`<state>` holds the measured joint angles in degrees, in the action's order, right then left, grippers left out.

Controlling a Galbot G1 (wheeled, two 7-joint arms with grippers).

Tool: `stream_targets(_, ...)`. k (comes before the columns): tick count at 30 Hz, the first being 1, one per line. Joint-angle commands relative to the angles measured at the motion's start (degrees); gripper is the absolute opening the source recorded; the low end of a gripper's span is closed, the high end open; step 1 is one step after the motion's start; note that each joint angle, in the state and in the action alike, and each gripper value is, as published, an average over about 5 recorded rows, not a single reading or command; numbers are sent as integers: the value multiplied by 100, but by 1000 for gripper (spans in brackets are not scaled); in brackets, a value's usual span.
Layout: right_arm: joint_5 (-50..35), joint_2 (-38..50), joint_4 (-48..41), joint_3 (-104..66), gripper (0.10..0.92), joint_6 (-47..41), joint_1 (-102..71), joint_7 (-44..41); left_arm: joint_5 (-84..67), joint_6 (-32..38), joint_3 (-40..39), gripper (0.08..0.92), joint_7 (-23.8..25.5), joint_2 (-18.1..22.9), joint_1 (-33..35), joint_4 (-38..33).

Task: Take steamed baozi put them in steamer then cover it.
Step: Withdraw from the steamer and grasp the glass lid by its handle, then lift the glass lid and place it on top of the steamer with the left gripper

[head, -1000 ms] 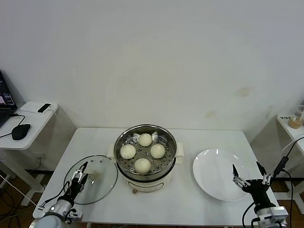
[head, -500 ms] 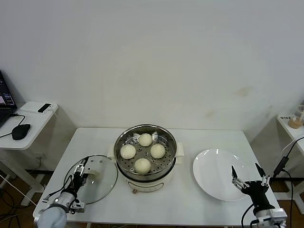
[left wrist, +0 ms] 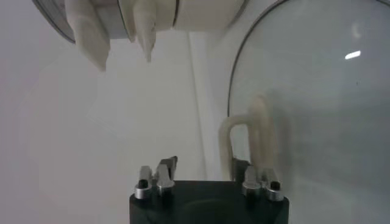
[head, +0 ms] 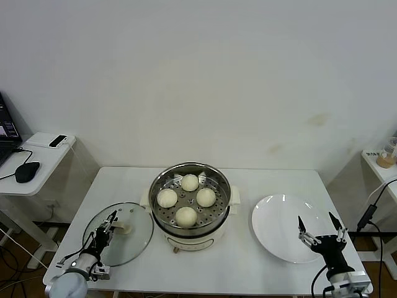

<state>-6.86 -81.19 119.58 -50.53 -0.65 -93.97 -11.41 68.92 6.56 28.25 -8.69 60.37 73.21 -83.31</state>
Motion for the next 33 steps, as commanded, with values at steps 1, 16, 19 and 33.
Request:
stream_targets(1, 22, 11, -45, 46, 823, 24, -2, -5, -59, 39, 9, 386, -149, 50, -27, 77)
stream_targets(16, -2, 145, 63, 135, 823, 0, 21, -22, -146, -594, 603, 132, -763, 306, 948, -1125)
stream_targets(19, -14, 187, 74, 156, 823, -6, 50, -28, -156, -846, 802, 132, -762, 389, 1177, -1550)
stream_targets(33, -31, 311, 188, 252, 823, -123, 133, -99, 52, -1764, 1709, 132, 544, 172, 1581, -2872)
